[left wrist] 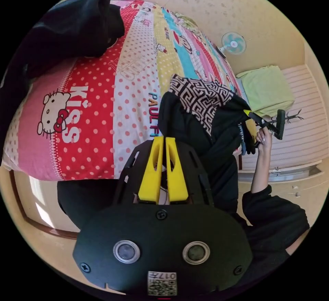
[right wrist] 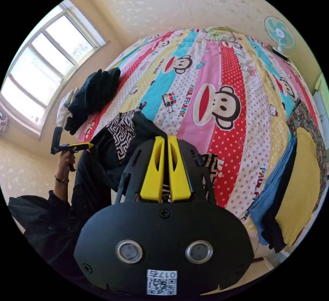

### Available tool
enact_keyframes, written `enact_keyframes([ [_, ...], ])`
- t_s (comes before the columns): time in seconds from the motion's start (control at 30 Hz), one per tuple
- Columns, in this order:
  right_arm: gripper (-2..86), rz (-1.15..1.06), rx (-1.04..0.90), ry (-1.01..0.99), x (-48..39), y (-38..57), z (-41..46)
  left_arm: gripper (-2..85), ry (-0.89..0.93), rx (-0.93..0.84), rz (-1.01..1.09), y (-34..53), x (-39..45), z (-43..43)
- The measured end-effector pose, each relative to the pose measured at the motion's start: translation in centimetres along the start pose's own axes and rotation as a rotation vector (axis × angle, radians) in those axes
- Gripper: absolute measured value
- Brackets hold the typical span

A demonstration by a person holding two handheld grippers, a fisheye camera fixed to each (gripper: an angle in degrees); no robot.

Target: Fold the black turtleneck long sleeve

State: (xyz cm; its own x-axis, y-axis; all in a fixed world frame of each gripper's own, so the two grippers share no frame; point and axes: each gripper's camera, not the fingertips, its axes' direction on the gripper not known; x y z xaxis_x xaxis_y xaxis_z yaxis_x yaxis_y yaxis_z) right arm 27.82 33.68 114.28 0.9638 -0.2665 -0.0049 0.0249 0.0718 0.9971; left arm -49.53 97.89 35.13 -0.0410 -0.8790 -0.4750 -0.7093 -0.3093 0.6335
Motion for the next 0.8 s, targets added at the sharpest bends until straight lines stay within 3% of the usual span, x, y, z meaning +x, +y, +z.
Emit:
enact_keyframes([
  [0.13,1.8,-0.024,0.189,-0.028,-3.6,4.4,-14.1,-0.9,-0.011,0.231,0.077,3.4,4.8,-8.7],
  [0.23,1.7,0.003,0.404,0.015,-6.4,9.2,-25.0,-1.0,-0.035,0.424,0.196,6.6,9.8,-15.9],
  [0.4,1.7,-0.129,0.896,-0.118,-13.1,18.6,-44.6,-1.0,0.002,0.861,0.416,13.7,18.3,-28.1],
  [0.5,1.7,-0.169,1.060,-0.094,-16.9,23.1,-51.9,-0.9,0.051,1.050,0.509,18.3,21.6,-32.9],
  [0.6,1.7,-0.175,1.130,-0.051,-18.6,25.3,-55.2,-1.0,0.084,1.110,0.514,20.5,22.8,-34.7],
  [0.67,1.8,-0.149,1.060,-0.028,-18.7,24.4,-55.3,-1.0,0.122,1.134,0.472,21.0,22.6,-34.5],
  [0.8,1.7,-0.193,1.006,-0.184,-17.9,23.5,-53.0,-1.0,0.154,1.296,0.350,22.8,21.0,-33.0],
])
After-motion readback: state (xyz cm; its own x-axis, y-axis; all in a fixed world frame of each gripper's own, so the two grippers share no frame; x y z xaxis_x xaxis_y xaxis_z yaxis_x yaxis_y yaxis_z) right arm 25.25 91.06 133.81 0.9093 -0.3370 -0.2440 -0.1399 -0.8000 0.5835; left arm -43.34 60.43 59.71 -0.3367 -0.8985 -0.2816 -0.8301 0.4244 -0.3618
